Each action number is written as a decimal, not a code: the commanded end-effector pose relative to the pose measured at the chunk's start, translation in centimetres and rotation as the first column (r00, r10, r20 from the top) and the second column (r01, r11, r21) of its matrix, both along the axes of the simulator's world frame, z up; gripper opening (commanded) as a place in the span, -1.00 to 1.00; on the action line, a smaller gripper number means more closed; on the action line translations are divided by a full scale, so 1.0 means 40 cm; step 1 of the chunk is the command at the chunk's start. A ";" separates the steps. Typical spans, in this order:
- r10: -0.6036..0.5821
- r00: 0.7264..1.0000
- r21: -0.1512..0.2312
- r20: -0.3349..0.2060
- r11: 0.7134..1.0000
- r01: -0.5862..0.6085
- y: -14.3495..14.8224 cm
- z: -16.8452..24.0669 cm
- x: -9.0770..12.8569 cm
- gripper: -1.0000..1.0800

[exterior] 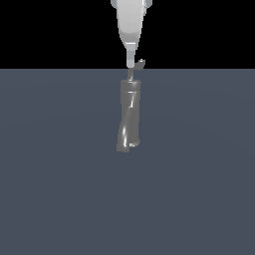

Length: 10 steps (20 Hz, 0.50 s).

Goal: Turn on the faucet by rotating a designated handle.

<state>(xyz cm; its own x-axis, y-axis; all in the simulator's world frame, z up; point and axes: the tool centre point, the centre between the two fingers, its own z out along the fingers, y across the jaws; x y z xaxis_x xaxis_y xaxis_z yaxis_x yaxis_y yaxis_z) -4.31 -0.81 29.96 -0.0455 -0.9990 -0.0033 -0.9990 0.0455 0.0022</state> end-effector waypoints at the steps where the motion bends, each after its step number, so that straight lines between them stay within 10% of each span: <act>1: -0.025 1.000 -0.002 0.003 1.000 0.025 -0.054 0.000 0.015 -1.00; 10: -0.041 0.999 -0.003 0.003 0.999 0.041 -0.141 0.000 0.059 -1.00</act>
<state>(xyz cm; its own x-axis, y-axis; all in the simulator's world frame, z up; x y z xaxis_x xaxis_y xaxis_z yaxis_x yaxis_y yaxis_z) -2.46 -3.63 29.96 -0.0464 -0.9989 -0.0051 -0.9989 0.0464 0.0076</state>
